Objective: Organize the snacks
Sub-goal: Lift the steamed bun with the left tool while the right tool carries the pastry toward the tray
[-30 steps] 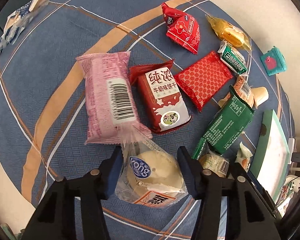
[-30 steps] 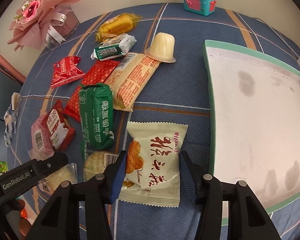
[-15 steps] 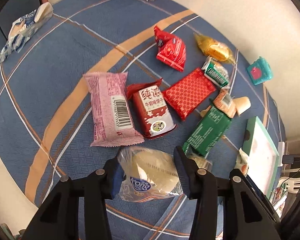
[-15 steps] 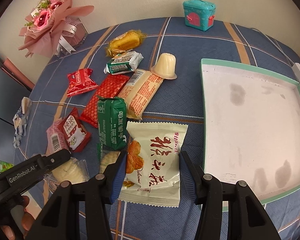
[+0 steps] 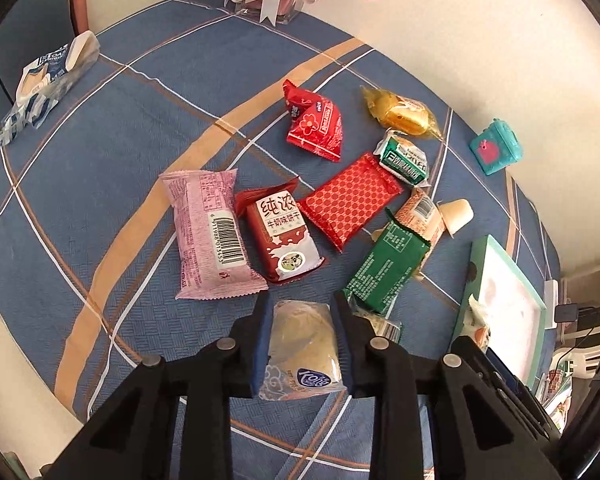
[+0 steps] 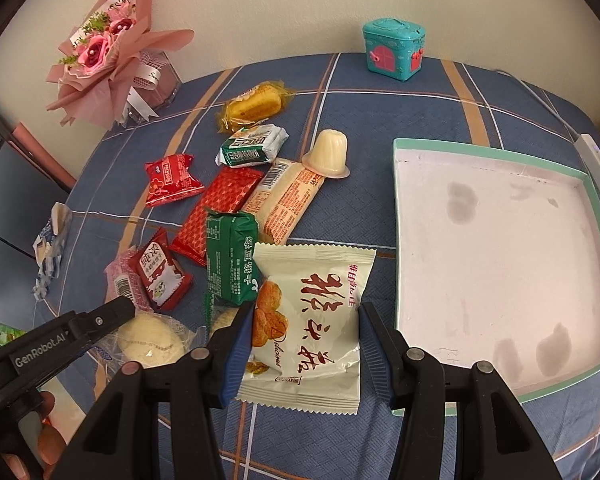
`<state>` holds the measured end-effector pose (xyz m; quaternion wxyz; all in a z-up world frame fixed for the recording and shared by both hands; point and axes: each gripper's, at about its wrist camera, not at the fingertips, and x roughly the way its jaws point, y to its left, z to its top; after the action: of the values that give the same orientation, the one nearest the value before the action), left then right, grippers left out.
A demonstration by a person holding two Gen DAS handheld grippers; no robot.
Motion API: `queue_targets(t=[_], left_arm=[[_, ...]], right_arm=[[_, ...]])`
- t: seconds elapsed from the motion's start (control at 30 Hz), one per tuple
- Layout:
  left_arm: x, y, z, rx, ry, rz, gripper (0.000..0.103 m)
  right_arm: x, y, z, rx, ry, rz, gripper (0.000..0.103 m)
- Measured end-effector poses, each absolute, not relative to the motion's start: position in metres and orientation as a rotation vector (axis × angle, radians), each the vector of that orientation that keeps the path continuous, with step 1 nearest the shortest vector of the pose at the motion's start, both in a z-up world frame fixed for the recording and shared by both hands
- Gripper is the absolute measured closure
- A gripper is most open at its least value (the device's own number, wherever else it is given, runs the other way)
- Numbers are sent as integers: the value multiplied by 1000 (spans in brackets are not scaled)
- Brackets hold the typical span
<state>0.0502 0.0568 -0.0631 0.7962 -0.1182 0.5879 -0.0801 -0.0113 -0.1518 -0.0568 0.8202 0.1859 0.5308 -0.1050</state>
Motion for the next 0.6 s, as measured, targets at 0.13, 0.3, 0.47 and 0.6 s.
queue_targets(t=[0.13, 0.3, 0.47, 0.6], left_arm=[[49, 56, -60, -250, 1253, -179, 76], [48, 58, -51, -255, 1219, -191, 91], [50, 56, -55, -258, 1236, -213, 91], [53, 56, -67, -252, 1284, -208, 58]], right_arm=[[-12, -153, -57, 397, 1133, -227, 48], [-12, -154, -56, 397, 1129, -227, 48], [-12, -154, -58, 395, 1138, -227, 48], [-12, -154, -59, 394, 1144, -232, 48]])
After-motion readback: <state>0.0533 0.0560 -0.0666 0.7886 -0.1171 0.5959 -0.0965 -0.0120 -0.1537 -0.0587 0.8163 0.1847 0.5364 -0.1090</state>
